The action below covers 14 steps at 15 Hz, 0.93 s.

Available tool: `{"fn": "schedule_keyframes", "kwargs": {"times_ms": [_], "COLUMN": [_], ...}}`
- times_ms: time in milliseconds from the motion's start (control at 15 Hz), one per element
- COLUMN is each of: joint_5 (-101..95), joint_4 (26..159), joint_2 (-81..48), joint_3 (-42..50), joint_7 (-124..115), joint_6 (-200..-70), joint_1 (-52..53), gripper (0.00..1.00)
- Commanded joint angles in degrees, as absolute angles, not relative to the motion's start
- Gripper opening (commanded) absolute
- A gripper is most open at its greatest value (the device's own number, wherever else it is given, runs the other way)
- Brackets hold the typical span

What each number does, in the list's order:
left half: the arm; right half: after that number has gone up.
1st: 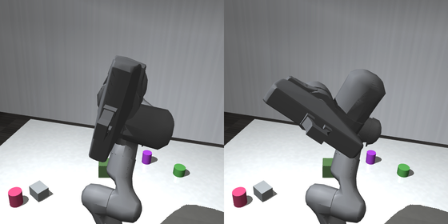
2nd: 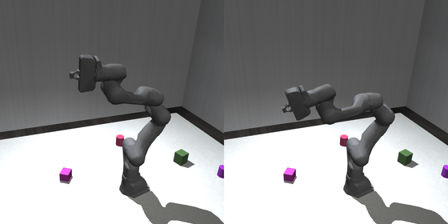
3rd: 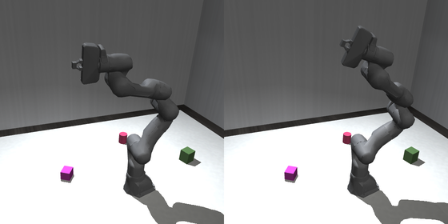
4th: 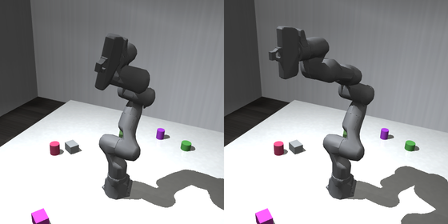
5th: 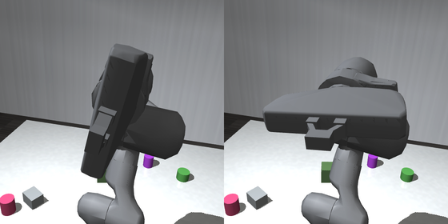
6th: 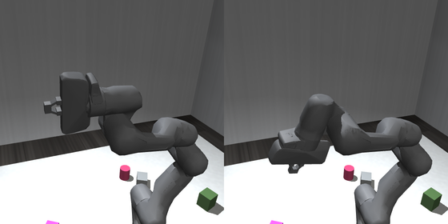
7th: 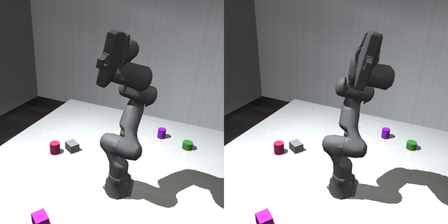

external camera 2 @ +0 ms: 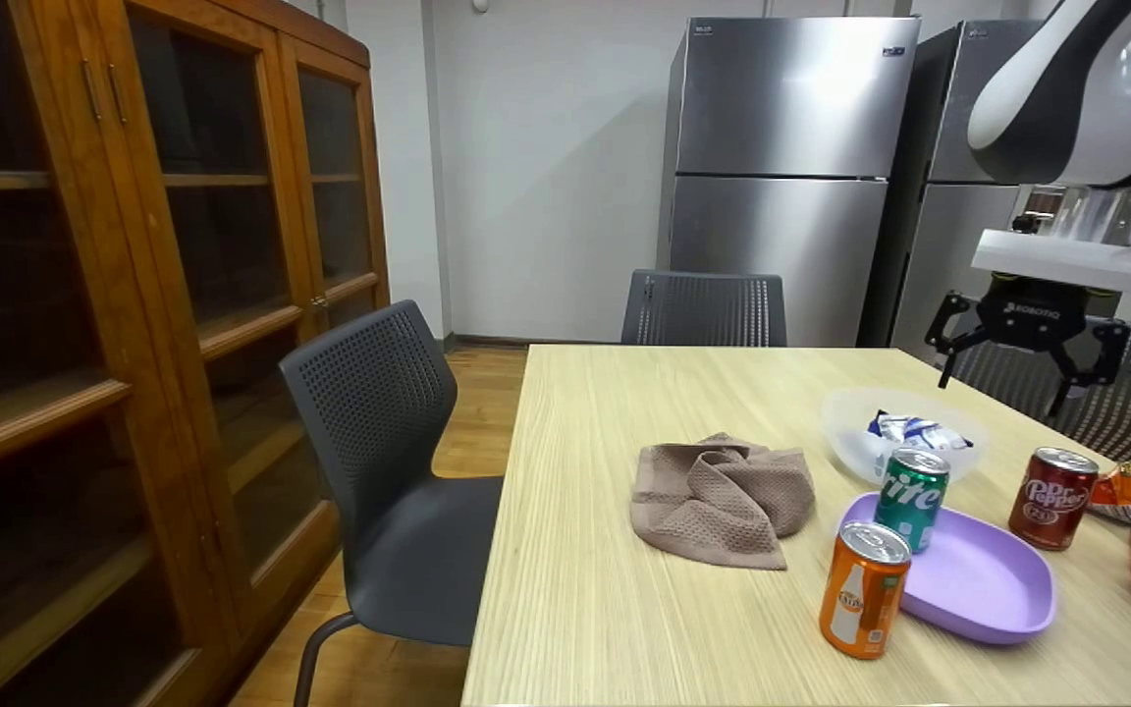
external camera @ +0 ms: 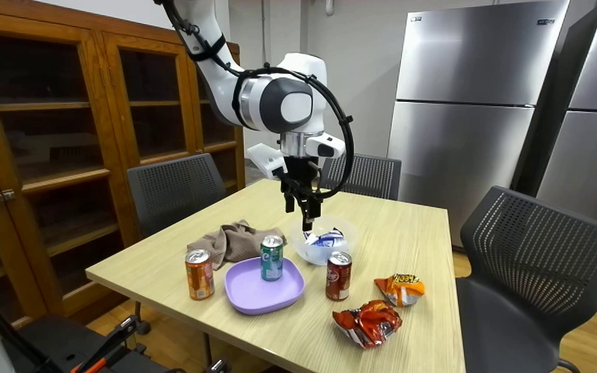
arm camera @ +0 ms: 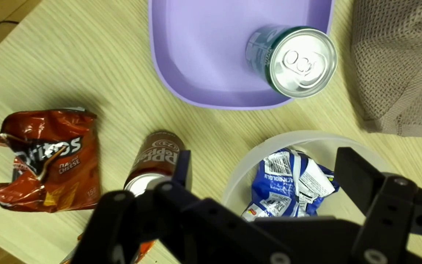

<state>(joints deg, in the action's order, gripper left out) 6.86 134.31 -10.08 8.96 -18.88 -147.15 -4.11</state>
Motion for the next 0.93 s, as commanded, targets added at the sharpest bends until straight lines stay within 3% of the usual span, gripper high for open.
{"fn": "schedule_keyframes", "kwargs": {"times_ms": [0, 867], "joint_5": [6.69, 7.19], "joint_4": [134.24, 132.64], "joint_2": [-10.24, -17.77], "joint_3": [8.55, 12.65], "joint_7": [-19.00, -21.69], "joint_6": [-147.05, -153.22], "joint_1": [-4.43, -6.24], "gripper": [1.00, 1.00]}}
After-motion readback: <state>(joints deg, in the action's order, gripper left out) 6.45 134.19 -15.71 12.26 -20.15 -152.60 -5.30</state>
